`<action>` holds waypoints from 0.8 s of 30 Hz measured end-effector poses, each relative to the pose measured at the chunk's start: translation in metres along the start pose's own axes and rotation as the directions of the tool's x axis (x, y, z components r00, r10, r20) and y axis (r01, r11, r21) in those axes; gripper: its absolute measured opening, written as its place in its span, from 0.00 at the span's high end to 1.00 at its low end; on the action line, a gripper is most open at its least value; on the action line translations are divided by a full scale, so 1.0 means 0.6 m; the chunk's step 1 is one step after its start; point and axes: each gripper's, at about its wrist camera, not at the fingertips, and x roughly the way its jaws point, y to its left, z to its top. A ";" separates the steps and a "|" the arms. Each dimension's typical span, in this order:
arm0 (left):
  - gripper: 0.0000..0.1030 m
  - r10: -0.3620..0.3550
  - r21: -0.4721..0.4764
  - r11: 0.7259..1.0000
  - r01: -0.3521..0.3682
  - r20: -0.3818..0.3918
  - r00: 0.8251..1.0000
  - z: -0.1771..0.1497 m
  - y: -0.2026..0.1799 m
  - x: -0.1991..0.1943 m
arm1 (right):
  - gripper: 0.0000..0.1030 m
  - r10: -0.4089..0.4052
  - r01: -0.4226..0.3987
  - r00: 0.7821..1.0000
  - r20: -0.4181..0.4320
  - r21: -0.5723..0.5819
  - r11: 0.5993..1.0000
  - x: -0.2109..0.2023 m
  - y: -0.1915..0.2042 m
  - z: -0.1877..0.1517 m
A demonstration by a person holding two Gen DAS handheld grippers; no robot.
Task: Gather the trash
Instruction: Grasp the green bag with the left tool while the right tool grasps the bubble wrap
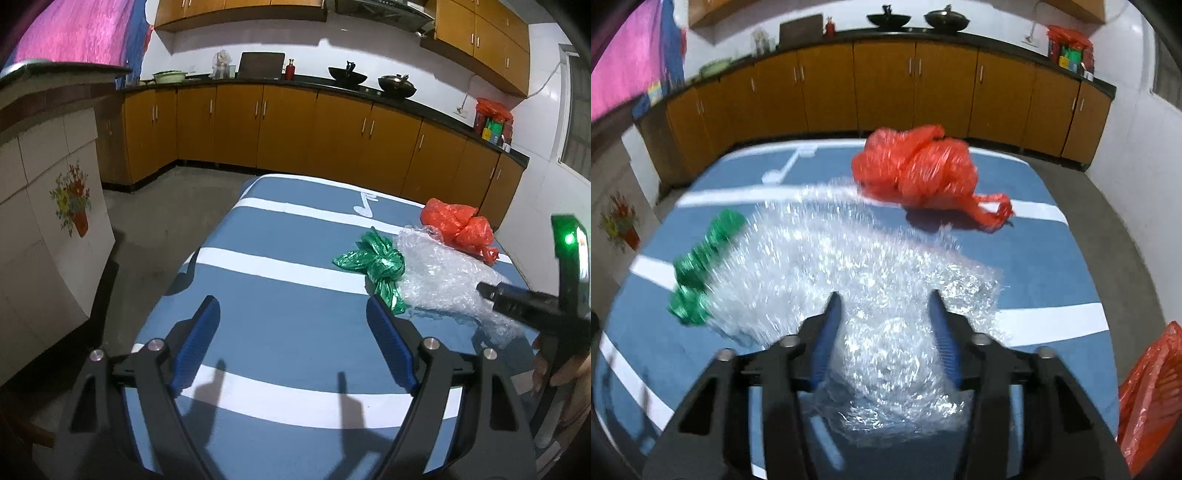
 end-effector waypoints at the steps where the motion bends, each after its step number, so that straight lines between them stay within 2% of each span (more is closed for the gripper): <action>1: 0.22 -0.004 -0.001 1.000 0.004 -0.002 1.000 -0.001 0.000 0.002 | 0.70 0.006 -0.006 1.000 0.002 0.005 1.000 -0.002 0.000 0.001; 2: 0.22 -0.006 -0.001 1.000 0.006 -0.004 1.000 -0.002 0.000 0.003 | 0.80 0.007 -0.007 1.000 0.006 0.010 1.000 -0.005 -0.002 0.002; 5: 0.22 -0.013 0.004 1.000 0.013 -0.005 1.000 -0.005 -0.005 0.003 | 0.89 0.020 -0.020 1.000 0.018 0.015 1.000 -0.015 -0.005 0.004; 15: 0.22 -0.034 0.016 0.999 0.034 0.000 0.999 -0.004 -0.019 -0.004 | 0.89 0.047 -0.063 0.989 0.141 0.108 0.992 -0.089 -0.048 0.014; 24: 0.23 -0.105 0.040 0.994 0.106 -0.029 0.994 0.028 -0.067 0.034 | 0.89 -0.032 0.006 0.982 0.186 0.138 0.990 -0.130 -0.090 -0.005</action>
